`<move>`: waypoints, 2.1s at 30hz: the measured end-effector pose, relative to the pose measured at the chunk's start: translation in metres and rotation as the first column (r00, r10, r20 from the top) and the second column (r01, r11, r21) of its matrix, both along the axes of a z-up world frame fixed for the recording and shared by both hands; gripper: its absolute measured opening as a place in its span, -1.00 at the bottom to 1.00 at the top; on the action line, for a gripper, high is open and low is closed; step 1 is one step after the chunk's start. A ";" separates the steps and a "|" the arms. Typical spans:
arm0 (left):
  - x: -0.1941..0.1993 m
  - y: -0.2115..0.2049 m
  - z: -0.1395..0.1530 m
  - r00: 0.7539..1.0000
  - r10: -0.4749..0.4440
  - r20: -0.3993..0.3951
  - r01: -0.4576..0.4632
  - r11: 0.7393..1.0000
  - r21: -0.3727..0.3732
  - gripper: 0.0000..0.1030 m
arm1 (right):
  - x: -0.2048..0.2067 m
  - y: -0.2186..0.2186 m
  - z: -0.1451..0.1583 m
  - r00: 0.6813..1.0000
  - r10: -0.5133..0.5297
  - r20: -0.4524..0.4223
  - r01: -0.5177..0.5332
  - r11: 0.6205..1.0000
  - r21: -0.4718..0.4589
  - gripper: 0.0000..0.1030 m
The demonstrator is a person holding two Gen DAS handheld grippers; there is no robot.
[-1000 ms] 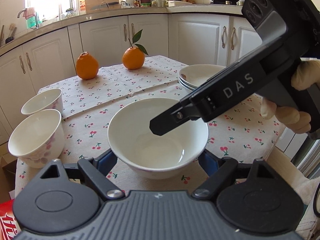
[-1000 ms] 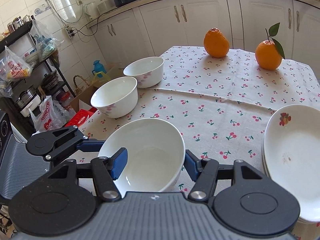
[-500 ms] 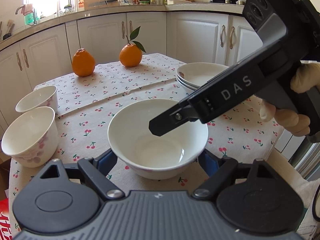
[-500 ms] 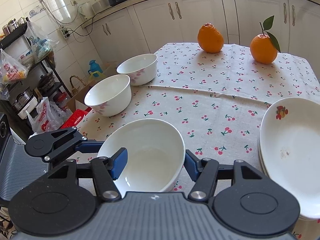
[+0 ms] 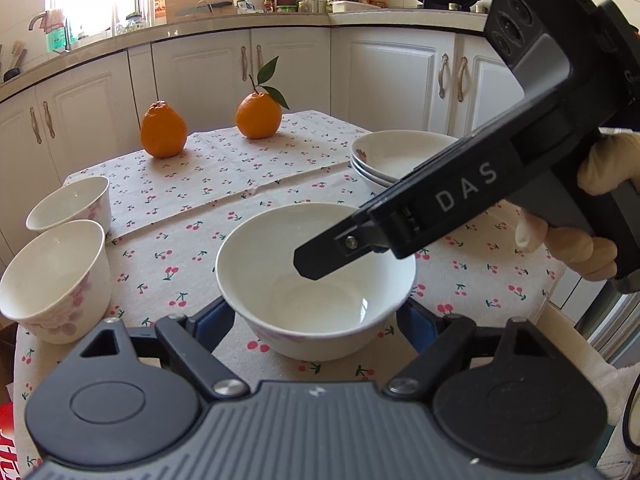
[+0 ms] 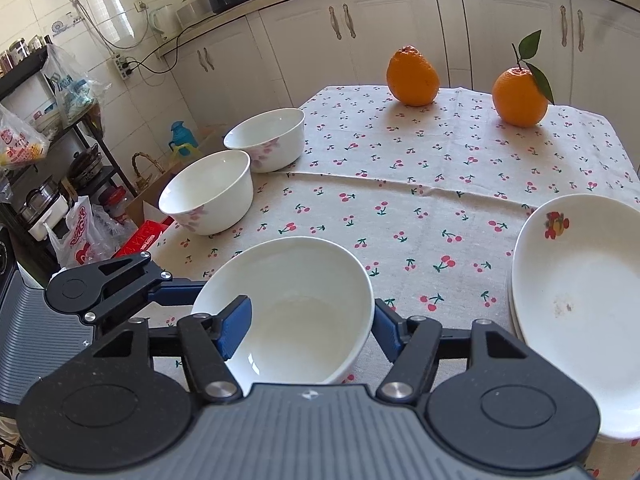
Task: Organize plates and bowls
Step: 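Carry the held bowl beside the plate stack and lower it, then open the right gripper and withdraw it from the placed bowl, then grasp the rim of another white bowl with the right gripper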
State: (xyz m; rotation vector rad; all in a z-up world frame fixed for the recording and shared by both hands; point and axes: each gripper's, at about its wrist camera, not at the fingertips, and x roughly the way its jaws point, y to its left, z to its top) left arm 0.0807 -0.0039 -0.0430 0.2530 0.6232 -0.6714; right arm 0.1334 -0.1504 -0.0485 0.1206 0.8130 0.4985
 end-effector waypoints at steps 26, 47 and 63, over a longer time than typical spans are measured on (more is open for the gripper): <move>-0.021 0.047 0.011 0.995 0.089 0.049 -0.091 0.996 0.022 0.94 | 0.001 0.028 0.033 0.985 0.022 0.173 -0.012 0.998 -0.060 1.00; 0.046 0.127 0.006 0.937 0.330 0.113 -0.336 0.941 0.032 0.94 | 0.060 0.138 0.044 0.956 0.269 0.117 -0.220 0.922 -0.320 1.00; 0.074 0.126 -0.006 0.943 0.325 0.075 -0.326 0.945 0.008 0.94 | 0.118 0.160 0.030 0.949 0.316 0.001 -0.308 0.926 -0.219 1.00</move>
